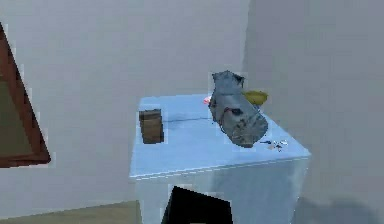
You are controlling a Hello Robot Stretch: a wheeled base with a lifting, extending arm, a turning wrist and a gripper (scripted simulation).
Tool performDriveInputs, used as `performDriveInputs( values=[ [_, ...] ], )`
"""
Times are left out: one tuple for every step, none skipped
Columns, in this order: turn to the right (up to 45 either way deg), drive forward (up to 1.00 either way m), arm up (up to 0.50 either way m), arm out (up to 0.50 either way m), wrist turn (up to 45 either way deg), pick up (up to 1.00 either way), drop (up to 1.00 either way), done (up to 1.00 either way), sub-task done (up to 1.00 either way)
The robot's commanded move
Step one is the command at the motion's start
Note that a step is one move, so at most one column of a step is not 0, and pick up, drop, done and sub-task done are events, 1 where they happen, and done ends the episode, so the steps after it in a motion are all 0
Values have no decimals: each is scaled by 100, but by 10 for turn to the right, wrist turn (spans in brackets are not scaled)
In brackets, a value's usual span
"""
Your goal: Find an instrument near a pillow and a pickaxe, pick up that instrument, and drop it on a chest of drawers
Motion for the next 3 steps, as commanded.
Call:
performDriveInputs(
  values=[
    [0, 25, 0, 0, 0, 0, 0, 0, 0],
    [-450, 0, 0, 0, 0, 0, 0, 0, 0],
    [-360, 0, 0, 0, 0, 0, 0, 0, 0]
  ],
)
